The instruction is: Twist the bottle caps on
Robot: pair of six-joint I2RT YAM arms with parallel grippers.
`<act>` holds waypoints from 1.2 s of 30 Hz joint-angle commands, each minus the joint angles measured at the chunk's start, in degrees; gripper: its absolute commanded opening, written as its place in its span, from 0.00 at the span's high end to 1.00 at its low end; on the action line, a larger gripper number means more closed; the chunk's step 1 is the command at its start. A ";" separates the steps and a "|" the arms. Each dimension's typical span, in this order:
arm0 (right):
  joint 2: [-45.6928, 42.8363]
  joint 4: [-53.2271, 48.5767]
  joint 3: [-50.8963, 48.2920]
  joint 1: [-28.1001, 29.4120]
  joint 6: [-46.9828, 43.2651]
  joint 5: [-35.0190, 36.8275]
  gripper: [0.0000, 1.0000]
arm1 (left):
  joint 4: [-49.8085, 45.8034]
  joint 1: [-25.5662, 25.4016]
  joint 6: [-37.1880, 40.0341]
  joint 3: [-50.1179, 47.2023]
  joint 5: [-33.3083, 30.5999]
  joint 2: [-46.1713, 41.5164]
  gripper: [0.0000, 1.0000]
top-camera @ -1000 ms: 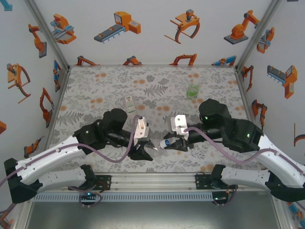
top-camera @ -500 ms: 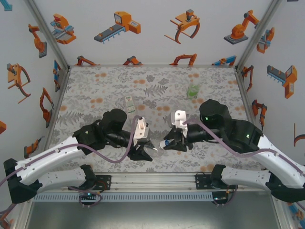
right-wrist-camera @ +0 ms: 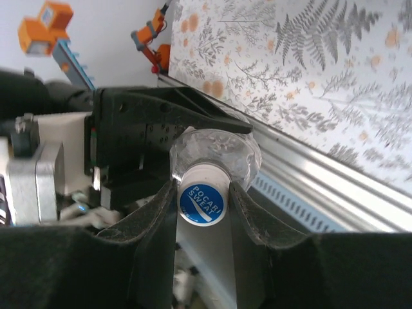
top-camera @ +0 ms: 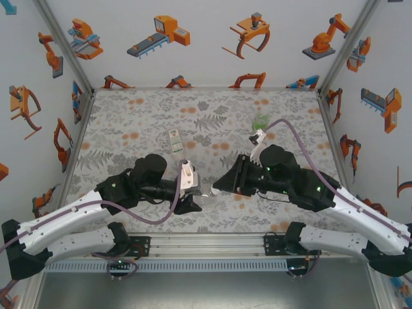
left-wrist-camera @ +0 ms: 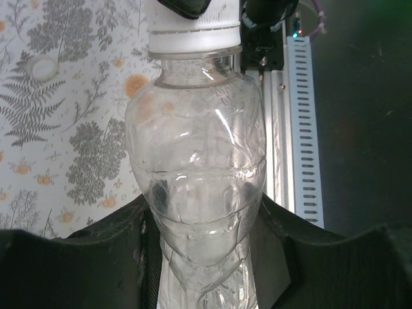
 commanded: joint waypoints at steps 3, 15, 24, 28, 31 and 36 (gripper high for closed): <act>1.94 -4.66 5.61 0.40 5.37 2.14 0.89 | 6.89 -0.23 0.02 1.32 -1.72 -1.14 1.00; -4.05 5.46 8.40 -0.76 -35.59 2.68 0.44 | 6.72 -0.23 -0.84 1.57 0.86 -2.94 1.00; -1.23 -3.77 15.00 -2.38 -67.17 -12.21 0.43 | 6.77 -0.22 -2.10 2.63 7.28 -2.33 1.00; 2.96 -9.94 18.95 -3.40 -75.87 -21.55 0.43 | 6.72 -0.31 -2.66 2.90 8.96 -2.63 1.00; 4.96 -10.50 20.65 -3.91 -78.20 -26.14 0.43 | 6.35 -0.31 -2.84 3.08 9.60 -2.81 1.00; 5.80 -8.35 19.23 -3.91 -82.66 -31.20 0.47 | 6.42 -0.31 -3.33 2.90 10.35 -2.95 1.00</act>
